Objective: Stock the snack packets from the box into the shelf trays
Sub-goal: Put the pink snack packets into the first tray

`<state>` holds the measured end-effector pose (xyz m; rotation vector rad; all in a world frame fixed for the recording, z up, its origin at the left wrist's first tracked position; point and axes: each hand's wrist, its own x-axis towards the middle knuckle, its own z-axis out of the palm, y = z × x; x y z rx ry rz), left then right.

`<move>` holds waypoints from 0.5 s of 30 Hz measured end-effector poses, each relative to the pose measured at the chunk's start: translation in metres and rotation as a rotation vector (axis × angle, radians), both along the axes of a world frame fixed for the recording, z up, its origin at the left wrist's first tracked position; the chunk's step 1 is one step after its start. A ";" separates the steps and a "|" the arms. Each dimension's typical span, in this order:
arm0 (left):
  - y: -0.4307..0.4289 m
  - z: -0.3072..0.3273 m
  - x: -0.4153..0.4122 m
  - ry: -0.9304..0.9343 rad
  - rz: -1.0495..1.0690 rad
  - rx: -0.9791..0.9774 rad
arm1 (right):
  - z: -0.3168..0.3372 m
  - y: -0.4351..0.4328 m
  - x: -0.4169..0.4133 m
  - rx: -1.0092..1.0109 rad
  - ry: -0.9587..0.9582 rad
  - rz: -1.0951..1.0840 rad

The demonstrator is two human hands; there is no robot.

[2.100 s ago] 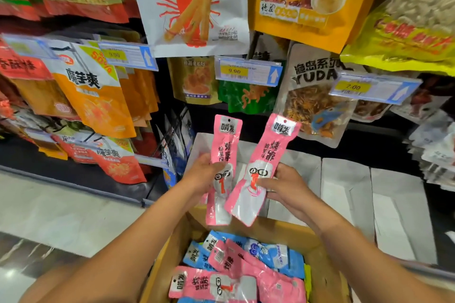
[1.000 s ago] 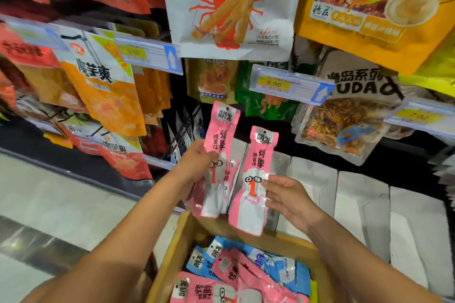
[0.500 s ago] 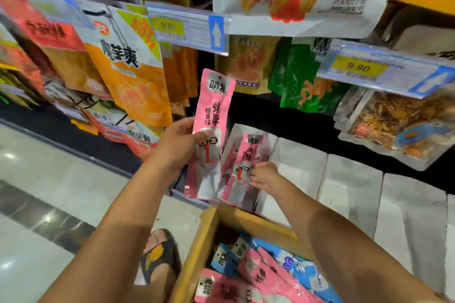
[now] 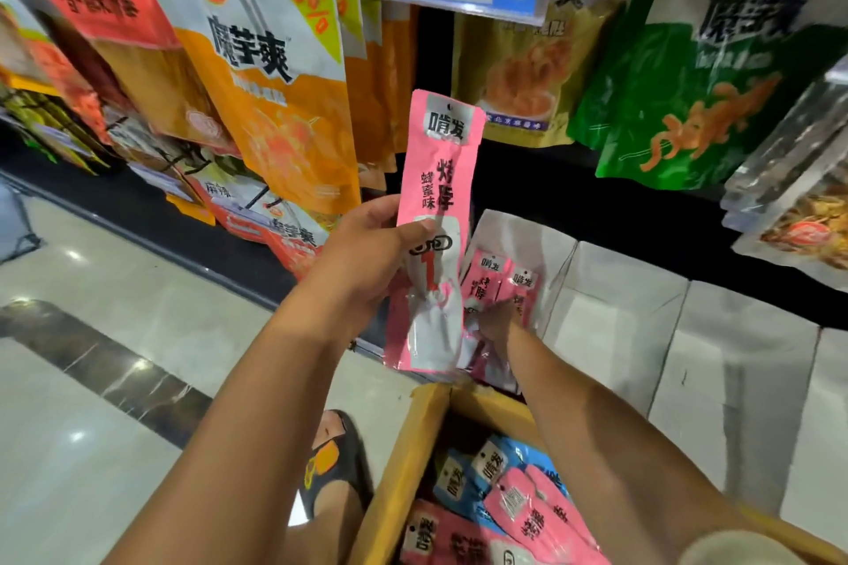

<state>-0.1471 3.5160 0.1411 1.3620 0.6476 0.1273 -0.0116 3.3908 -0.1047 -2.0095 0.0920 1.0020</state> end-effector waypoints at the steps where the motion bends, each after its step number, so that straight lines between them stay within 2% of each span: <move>1: 0.001 0.000 -0.001 -0.005 0.001 -0.004 | -0.009 -0.001 0.000 -0.076 -0.025 0.053; 4: 0.004 -0.001 -0.003 -0.009 0.010 -0.005 | -0.020 0.003 -0.005 -0.121 -0.147 0.092; 7: 0.005 0.000 -0.004 -0.007 0.024 0.002 | -0.014 -0.002 -0.006 -0.147 -0.224 0.252; 10: 0.004 -0.001 -0.003 0.007 0.023 0.021 | 0.003 -0.011 -0.010 -0.085 -0.262 0.280; 15: 0.000 0.002 0.000 -0.017 0.017 0.035 | 0.035 -0.056 -0.025 -0.010 -0.481 0.293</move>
